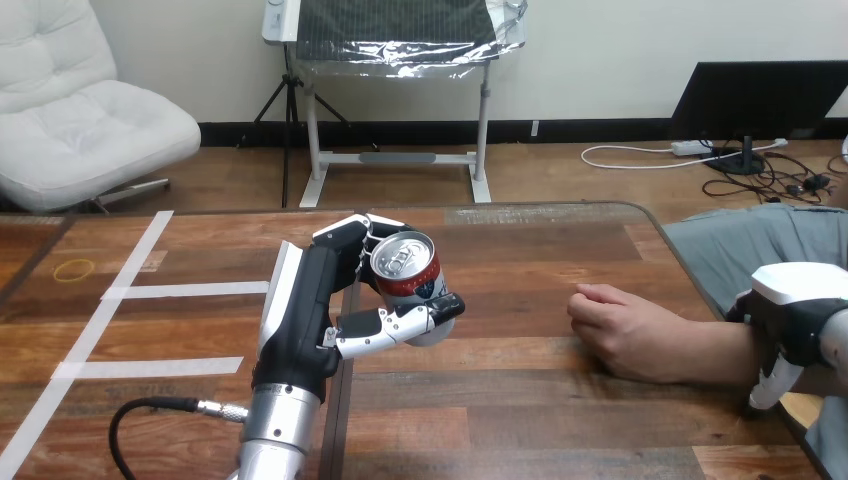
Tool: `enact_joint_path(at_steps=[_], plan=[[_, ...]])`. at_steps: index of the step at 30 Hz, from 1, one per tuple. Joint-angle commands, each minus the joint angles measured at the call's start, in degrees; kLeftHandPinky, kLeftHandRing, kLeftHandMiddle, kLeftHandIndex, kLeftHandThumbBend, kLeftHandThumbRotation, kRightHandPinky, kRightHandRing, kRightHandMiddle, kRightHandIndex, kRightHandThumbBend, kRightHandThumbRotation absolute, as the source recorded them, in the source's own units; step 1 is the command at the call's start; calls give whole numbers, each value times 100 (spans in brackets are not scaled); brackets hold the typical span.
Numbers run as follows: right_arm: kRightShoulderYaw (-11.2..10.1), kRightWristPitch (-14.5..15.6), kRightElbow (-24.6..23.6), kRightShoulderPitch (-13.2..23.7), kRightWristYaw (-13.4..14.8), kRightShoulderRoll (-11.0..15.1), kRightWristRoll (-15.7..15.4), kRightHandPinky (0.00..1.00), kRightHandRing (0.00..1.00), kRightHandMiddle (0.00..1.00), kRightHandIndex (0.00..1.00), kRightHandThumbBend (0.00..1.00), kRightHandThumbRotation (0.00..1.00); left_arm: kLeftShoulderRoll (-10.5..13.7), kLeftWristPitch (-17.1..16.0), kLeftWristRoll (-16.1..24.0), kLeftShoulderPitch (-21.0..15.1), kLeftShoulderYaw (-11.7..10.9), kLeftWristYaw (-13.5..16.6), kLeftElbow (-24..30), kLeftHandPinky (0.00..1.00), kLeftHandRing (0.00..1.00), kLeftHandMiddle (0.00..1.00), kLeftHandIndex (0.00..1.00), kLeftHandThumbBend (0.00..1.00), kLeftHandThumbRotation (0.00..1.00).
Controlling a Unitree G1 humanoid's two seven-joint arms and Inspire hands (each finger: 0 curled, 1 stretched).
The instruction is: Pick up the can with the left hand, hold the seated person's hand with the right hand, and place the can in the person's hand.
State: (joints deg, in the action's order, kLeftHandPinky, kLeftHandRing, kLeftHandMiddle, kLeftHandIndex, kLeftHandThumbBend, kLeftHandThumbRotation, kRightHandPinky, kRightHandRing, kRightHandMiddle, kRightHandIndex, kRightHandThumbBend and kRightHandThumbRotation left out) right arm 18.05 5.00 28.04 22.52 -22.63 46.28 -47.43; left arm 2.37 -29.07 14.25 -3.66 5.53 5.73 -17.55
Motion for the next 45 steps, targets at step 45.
enact_joint_path(at_steps=[45], plan=[[-307, -391, -87, -9, 1164, 64, 914, 34, 43, 50, 50, 78, 0, -167, 336, 37, -1054, 57, 93, -344, 43, 43, 46, 52, 60, 0]])
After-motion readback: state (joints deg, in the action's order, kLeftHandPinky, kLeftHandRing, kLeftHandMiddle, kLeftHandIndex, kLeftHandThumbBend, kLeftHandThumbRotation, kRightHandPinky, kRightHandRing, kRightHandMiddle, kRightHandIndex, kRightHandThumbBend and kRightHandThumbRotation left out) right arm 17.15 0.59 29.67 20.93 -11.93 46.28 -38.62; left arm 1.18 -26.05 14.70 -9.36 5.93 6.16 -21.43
